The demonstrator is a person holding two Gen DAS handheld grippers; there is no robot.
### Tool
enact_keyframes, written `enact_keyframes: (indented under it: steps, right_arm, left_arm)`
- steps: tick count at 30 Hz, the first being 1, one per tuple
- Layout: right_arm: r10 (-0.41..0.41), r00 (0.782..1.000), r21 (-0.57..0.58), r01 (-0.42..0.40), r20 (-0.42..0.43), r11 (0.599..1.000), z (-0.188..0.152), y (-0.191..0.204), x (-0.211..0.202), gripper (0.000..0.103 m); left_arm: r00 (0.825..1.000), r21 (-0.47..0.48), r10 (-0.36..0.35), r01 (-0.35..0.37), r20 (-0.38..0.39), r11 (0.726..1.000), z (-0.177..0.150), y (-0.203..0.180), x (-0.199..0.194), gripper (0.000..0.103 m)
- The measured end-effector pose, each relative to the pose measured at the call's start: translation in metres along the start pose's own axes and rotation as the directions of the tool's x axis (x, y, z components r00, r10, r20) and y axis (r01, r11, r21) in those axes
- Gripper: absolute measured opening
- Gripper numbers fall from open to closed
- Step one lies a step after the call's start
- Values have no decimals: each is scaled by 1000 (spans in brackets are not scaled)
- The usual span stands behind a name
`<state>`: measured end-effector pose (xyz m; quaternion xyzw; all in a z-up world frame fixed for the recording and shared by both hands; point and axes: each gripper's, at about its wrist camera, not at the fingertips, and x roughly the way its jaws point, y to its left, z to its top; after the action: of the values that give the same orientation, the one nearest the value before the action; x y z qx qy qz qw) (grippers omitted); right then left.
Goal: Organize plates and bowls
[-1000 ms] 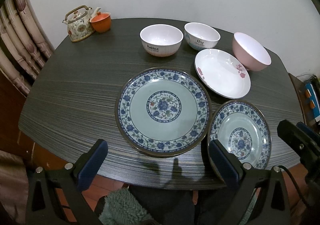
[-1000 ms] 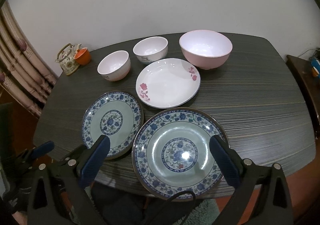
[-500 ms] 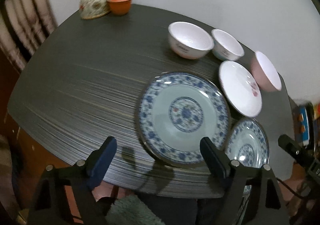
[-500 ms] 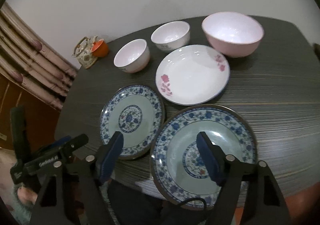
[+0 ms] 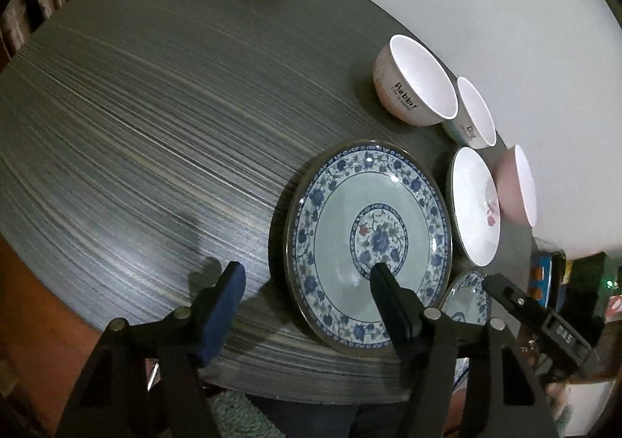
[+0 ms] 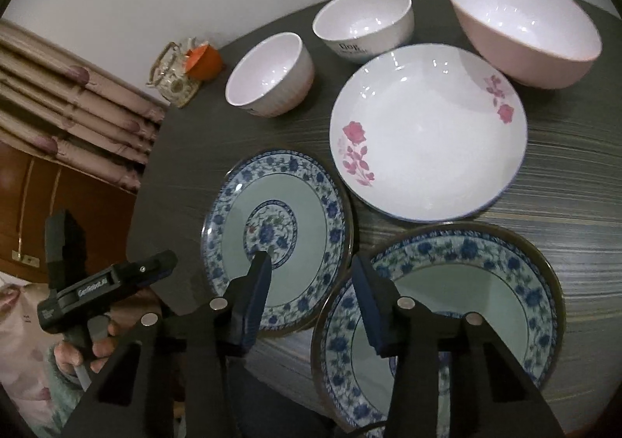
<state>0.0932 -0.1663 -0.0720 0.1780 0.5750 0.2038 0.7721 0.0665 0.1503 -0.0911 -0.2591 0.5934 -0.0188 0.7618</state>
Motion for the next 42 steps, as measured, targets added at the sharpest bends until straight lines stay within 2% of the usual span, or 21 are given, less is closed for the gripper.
enact_keyframes:
  steps: [7,15,16,18,28,30,35,39,42]
  right_arm:
    - [-16,998,13,17,-58,1000,16,-9,33,32]
    - [-28,996,9,28,-86,1000,29,-12,53,29]
    - [-29,996,8,30,-86,1000,29,-12,54,29]
    - [-28,996,6,28,-89,1000,30,-11,56,29]
    - [-29,994,-3,29,-102,1000,34,-16,65,23]
    - [-31,994,-8,30,-104,1000,36,-17,67,23]
    - [-39,993,-4,39,-112,999,37,-19,71,23]
    - [-43,992,-22,40,-118,999,38,-17,73,17]
    - [-77,991,-56,71,-112,996,35,-14,74,14]
  left_arm:
    - [999,-39,-20,19,-30,999,10,11,15,68]
    - [999,-17,-13,12,-50,1000,15,5,27,64]
    - [999,-14,-12,11,-51,1000,15,5,27,63]
    - [998,-12,-10,9,-56,1000,16,5,29,50]
    - [996,-25,-15,13,-84,1000,17,10,41,34]
    - [997,-12,-12,11,-81,1000,17,7,42,25]
    - [996,6,-12,12,-91,1000,18,6,47,23]
    - [996,17,0,2,-91,1000,20,3,52,19]
    - [997,30,8,-6,-83,1000,20,2,53,19]
